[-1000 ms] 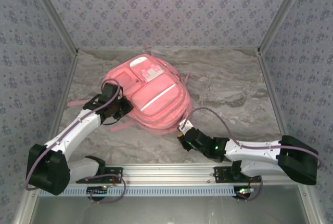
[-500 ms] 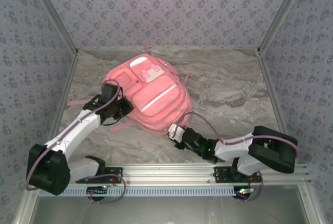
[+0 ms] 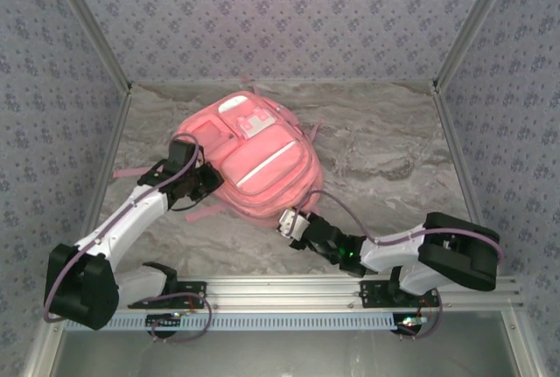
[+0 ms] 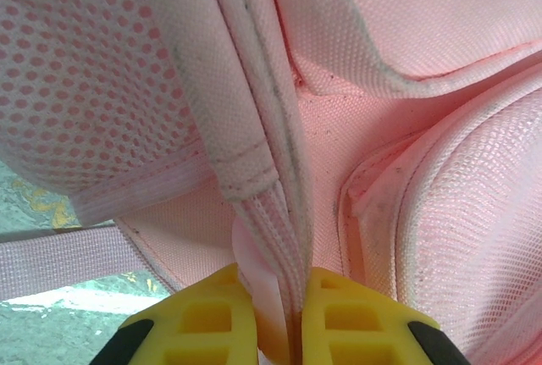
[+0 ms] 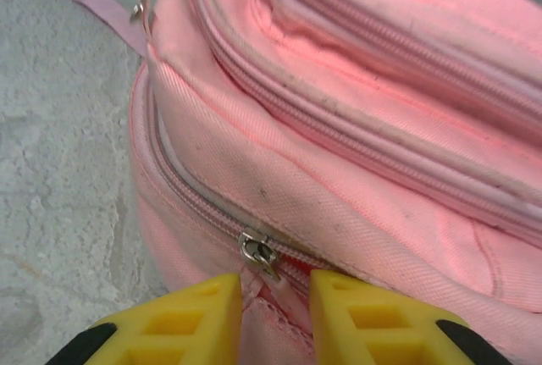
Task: Pack the student bag
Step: Zip the student bag at the top-center of the table.
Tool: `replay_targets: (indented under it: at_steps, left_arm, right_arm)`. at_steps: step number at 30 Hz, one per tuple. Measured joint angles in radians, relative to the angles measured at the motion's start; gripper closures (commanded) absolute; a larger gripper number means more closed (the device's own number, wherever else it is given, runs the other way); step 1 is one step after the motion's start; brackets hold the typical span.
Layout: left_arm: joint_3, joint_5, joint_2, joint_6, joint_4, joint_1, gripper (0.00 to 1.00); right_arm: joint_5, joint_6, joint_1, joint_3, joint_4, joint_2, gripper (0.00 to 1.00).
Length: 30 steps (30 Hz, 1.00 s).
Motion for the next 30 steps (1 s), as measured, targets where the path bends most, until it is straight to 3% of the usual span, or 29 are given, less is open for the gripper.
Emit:
replay_targets:
  at_steps: [7,20,27,30]
  left_arm:
    - [0.000,0.022,-0.003,-0.019,0.006,0.007,0.88]
    - [0.000,0.031,-0.026,-0.051,0.006,0.008,0.89]
    - [-0.018,0.034,-0.044,-0.072,0.025,0.008,0.90]
    - [-0.028,0.034,-0.050,-0.079,0.036,0.008,0.90]
  right_arm:
    - [0.005,0.000,0.000,0.000,-0.042,-0.016,0.71]
    - [0.043,0.004,-0.005,0.042,-0.009,0.120,0.73]
    - [0.071,0.000,-0.007,0.070,0.034,0.171,0.78]
    - [0.087,-0.003,-0.007,0.081,0.051,0.196,0.85]
